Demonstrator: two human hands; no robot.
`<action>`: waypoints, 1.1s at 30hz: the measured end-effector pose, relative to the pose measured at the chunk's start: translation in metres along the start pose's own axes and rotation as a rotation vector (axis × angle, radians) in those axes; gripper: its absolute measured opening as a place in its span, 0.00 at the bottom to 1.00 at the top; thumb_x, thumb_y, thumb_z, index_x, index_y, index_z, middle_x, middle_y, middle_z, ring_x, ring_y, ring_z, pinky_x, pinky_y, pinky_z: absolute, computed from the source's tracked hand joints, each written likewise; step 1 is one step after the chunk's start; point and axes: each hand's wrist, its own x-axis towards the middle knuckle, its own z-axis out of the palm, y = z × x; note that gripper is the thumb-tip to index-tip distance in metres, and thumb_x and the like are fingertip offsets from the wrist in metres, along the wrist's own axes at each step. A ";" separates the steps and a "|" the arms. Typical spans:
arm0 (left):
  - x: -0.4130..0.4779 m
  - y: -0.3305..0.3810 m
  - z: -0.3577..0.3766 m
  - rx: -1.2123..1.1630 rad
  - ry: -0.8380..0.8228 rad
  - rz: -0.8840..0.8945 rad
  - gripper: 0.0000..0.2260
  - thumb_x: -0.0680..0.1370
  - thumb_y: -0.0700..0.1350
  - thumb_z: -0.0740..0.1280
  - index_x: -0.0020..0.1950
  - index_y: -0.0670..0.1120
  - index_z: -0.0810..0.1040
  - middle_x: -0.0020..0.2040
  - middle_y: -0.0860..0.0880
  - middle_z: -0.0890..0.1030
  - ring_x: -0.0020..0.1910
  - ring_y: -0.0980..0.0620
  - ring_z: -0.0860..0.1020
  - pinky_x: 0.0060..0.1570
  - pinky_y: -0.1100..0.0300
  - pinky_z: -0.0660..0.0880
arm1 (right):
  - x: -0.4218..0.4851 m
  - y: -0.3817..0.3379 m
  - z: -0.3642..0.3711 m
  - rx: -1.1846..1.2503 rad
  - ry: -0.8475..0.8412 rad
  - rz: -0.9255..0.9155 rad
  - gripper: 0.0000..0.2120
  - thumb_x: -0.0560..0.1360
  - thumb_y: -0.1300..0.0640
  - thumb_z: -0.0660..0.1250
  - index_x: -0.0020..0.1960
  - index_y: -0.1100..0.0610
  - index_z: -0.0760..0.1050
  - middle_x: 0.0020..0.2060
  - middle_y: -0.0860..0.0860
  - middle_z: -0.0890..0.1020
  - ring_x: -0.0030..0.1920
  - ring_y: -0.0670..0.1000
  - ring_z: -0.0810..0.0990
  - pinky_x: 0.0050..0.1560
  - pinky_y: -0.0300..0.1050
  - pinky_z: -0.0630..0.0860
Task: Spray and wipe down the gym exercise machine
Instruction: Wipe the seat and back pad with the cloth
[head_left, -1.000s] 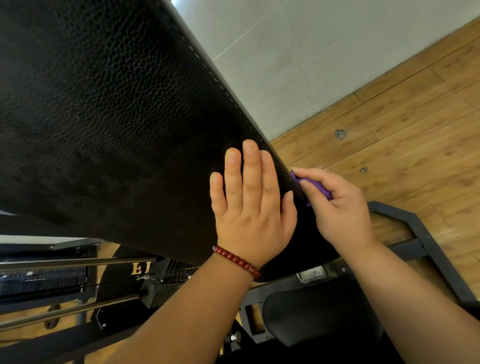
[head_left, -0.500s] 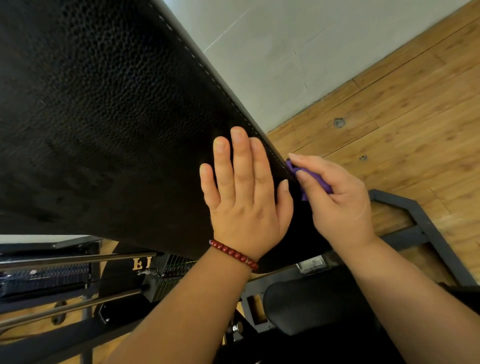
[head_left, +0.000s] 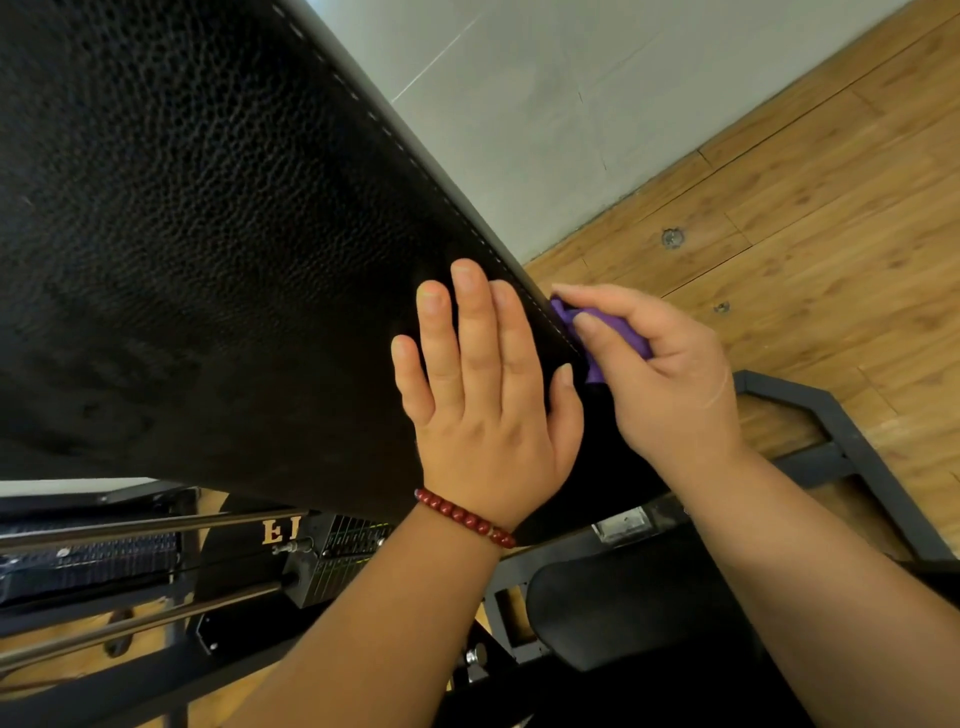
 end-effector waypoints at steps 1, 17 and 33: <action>-0.001 0.000 0.000 0.002 0.001 0.003 0.38 0.80 0.54 0.58 0.78 0.39 0.38 0.78 0.44 0.33 0.77 0.44 0.36 0.75 0.47 0.36 | -0.001 -0.002 0.001 -0.004 -0.001 -0.052 0.14 0.79 0.65 0.65 0.61 0.53 0.77 0.55 0.46 0.82 0.56 0.45 0.81 0.55 0.36 0.77; -0.006 0.003 0.006 -0.006 0.002 0.004 0.37 0.80 0.55 0.57 0.78 0.39 0.39 0.78 0.44 0.34 0.77 0.44 0.36 0.75 0.47 0.36 | -0.005 0.024 -0.017 -0.033 -0.102 0.142 0.14 0.78 0.64 0.66 0.61 0.53 0.80 0.55 0.44 0.83 0.58 0.42 0.80 0.58 0.36 0.76; -0.007 0.006 0.012 0.026 0.027 0.006 0.38 0.80 0.55 0.57 0.79 0.39 0.40 0.78 0.43 0.35 0.77 0.43 0.36 0.75 0.46 0.36 | 0.016 0.034 -0.021 -0.009 -0.216 0.322 0.12 0.79 0.62 0.65 0.51 0.46 0.82 0.47 0.46 0.84 0.50 0.48 0.82 0.52 0.46 0.79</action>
